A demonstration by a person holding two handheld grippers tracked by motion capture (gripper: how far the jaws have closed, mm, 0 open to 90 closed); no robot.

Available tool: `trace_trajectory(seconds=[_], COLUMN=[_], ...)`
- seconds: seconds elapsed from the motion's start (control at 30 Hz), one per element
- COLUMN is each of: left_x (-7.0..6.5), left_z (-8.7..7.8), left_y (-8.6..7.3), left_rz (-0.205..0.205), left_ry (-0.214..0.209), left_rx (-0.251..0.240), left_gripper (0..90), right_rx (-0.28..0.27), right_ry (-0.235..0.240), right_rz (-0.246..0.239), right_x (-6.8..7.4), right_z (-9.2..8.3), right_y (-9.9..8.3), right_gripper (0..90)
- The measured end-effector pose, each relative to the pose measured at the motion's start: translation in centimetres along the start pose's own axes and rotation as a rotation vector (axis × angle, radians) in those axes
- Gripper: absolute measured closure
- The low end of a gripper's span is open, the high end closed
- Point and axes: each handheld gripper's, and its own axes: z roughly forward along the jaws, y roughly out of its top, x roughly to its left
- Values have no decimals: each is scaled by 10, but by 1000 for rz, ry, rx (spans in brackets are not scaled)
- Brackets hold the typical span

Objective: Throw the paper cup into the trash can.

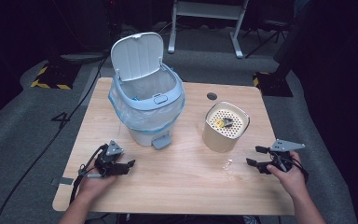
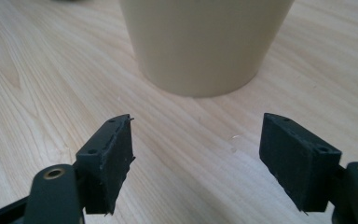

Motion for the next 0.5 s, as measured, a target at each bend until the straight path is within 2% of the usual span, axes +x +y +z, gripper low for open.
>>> trace_trajectory(seconds=[0.23, 0.5], left_x=[0, 1], left_z=[0, 0], left_y=[0, 2], left_rz=[2, 9], left_ry=[-2, -9], left_rx=[1, 14], left_gripper=[283, 283], right_rx=[68, 86], right_ry=[-16, -28], right_rz=[-14, 4], right_x=[6, 6], right_z=[16, 27], right_y=[-13, -29], right_gripper=[263, 238])
